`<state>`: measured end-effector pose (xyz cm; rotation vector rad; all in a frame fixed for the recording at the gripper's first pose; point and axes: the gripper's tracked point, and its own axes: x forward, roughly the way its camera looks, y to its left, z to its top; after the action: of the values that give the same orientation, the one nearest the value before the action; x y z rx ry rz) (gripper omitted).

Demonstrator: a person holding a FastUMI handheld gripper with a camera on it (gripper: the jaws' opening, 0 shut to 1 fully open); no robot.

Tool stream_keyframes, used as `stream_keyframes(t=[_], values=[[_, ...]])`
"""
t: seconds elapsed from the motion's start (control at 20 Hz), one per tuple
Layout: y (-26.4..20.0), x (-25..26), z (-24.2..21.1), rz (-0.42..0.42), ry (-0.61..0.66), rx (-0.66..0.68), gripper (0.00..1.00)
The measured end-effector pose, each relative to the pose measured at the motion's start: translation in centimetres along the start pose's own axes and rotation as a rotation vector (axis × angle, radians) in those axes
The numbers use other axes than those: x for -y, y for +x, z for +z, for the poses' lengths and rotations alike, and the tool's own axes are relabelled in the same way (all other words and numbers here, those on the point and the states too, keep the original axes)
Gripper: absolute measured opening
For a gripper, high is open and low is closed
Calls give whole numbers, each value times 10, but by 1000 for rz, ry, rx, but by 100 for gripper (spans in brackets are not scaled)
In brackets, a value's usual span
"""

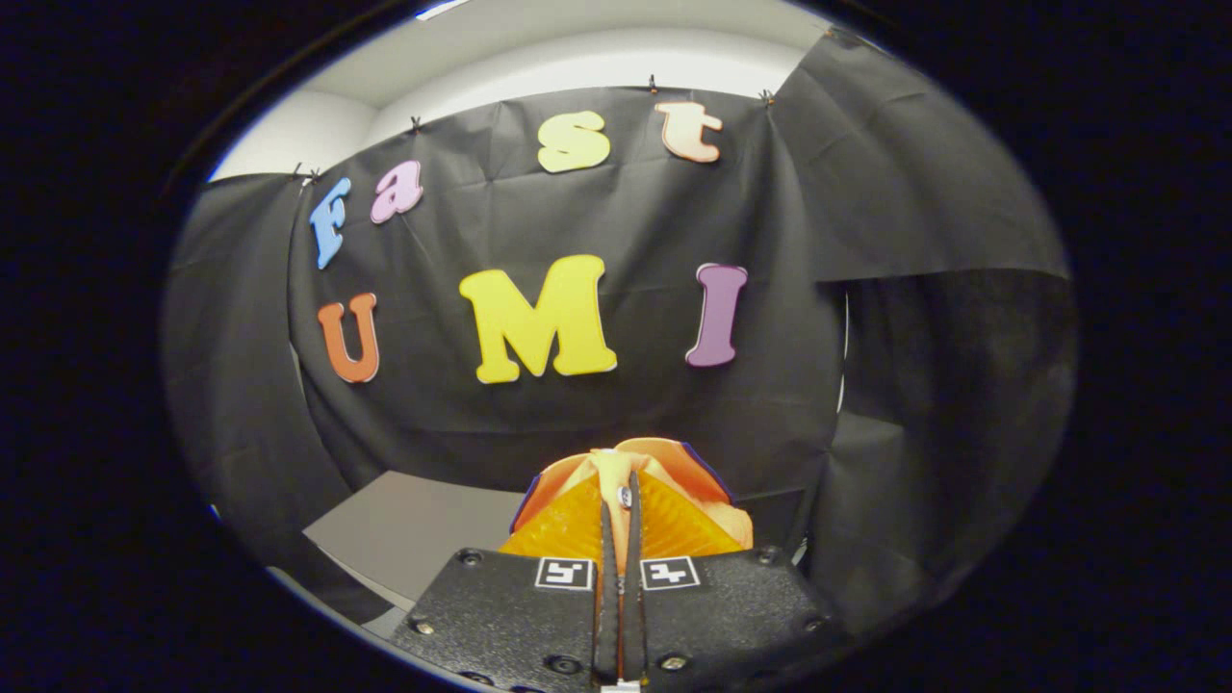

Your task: Put the clothes into the washing machine and then close the washing machine lid.

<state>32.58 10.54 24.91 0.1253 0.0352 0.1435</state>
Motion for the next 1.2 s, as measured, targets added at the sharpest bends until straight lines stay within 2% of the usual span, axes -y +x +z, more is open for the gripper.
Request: stream_keyframes(t=[0.35, 0.65, 0.95, 1.2], values=[[80, 45, -105, 11, 19, -218, 5], [130, 73, -196, -8, 20, -420, 5], [159, 95, -287, -43, 27, -602, 5], [155, 99, -339, -71, 65, -751, 5]])
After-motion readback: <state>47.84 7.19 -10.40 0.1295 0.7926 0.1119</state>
